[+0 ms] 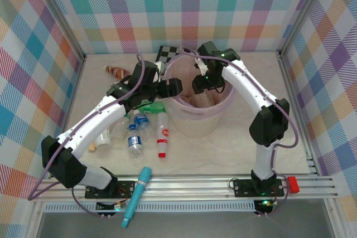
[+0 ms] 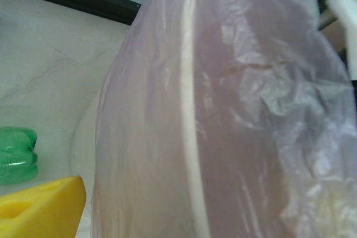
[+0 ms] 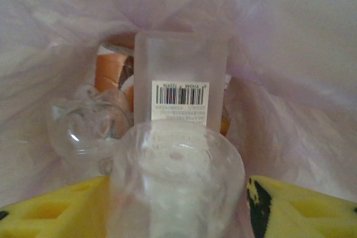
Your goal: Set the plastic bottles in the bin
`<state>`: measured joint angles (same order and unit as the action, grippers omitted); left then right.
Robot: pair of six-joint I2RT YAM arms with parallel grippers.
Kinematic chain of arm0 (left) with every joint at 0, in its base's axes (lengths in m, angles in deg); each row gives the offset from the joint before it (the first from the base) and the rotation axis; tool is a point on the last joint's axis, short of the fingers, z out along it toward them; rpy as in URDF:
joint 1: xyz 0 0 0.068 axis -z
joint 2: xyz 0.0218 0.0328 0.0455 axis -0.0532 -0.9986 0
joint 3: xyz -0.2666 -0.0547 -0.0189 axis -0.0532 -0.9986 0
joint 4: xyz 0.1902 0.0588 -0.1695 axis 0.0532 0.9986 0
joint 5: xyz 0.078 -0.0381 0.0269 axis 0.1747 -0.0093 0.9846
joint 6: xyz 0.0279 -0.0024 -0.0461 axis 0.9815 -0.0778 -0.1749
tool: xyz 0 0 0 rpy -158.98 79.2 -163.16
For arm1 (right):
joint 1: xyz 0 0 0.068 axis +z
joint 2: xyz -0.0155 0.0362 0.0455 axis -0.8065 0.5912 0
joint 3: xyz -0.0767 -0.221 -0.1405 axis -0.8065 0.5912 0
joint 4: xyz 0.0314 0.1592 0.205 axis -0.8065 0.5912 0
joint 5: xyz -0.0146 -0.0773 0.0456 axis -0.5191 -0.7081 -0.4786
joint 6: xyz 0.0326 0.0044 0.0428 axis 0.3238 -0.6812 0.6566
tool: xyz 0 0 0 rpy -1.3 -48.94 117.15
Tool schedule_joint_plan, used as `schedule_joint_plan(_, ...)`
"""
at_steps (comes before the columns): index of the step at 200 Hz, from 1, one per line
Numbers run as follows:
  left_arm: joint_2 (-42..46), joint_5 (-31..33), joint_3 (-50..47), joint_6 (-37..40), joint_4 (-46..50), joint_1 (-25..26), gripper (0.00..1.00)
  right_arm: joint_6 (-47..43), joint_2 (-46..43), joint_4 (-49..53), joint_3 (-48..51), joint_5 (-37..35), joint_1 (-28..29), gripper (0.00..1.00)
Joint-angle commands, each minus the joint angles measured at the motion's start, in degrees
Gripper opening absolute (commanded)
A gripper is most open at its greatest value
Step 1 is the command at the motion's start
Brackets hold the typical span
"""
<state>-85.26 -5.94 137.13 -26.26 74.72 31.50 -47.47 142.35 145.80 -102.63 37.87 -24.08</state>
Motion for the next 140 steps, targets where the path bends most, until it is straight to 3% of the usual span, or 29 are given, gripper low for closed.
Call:
schedule_joint_plan(1,0.1,0.9,0.8,1.7,2.5,0.6,0.85,1.0,0.2,-2.3,0.9,-0.4,0.4,0.7)
schedule_joint_plan(91,0.1,0.7,1.7,1.9,3.1,0.6,0.85,1.3,-7.3,0.1,-6.2,3.7,0.4,0.86)
schedule_joint_plan(119,0.0,0.8,2.4,2.4,3.6,0.6,0.86,1.7,-9.8,-0.2,-7.4,5.6,0.3,1.0)
schedule_joint_plan(140,-0.1,0.9,3.0,2.7,4.2,0.6,0.87,2.3,-10.8,-0.2,-8.5,6.3,0.3,1.0)
